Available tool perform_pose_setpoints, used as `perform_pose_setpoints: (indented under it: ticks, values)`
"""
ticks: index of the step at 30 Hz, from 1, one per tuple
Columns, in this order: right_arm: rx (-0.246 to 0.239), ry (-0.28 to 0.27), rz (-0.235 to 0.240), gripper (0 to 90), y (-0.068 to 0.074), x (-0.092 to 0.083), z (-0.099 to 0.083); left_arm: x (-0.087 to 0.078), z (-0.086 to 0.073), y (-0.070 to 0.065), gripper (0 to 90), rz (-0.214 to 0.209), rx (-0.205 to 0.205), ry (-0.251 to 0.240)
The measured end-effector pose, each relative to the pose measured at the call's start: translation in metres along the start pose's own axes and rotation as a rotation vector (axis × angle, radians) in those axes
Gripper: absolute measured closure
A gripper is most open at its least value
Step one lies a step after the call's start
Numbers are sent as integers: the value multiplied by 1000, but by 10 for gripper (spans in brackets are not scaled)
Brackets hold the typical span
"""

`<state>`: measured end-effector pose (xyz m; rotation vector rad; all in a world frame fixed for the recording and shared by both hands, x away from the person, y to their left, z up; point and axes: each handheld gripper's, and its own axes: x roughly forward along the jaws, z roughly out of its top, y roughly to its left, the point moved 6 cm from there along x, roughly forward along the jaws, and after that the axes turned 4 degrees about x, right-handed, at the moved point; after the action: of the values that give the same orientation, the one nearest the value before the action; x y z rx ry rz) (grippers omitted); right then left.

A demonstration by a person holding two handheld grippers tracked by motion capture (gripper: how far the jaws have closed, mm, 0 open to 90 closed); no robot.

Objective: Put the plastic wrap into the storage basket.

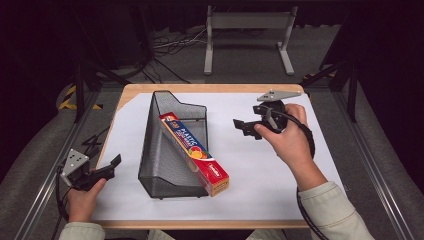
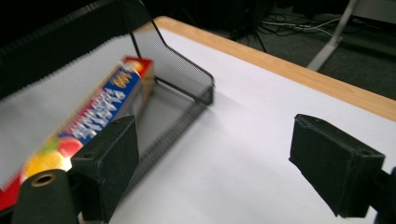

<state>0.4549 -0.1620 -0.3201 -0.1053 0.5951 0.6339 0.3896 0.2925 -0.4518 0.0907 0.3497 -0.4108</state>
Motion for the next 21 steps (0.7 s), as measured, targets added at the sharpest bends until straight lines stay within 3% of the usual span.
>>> perform_pose_setpoints:
  ticks: [3, 8, 14, 21]
  values:
    - [-27, 2, -18, 164, -17, -11, -7, -1, -1, 1, 165, 2, -1, -3]
    - [17, -6, -33, 159, -47, -29, -17, 0, -1, 0, 165, 4, -1, 0]
    - [5, 0, -37, 159, -71, -39, -32, 1, -1, -1, 165, 3, -1, 0]
    - [38, -34, -26, 159, -95, -46, -49, 0, -1, -1, 165, 3, -2, 2]
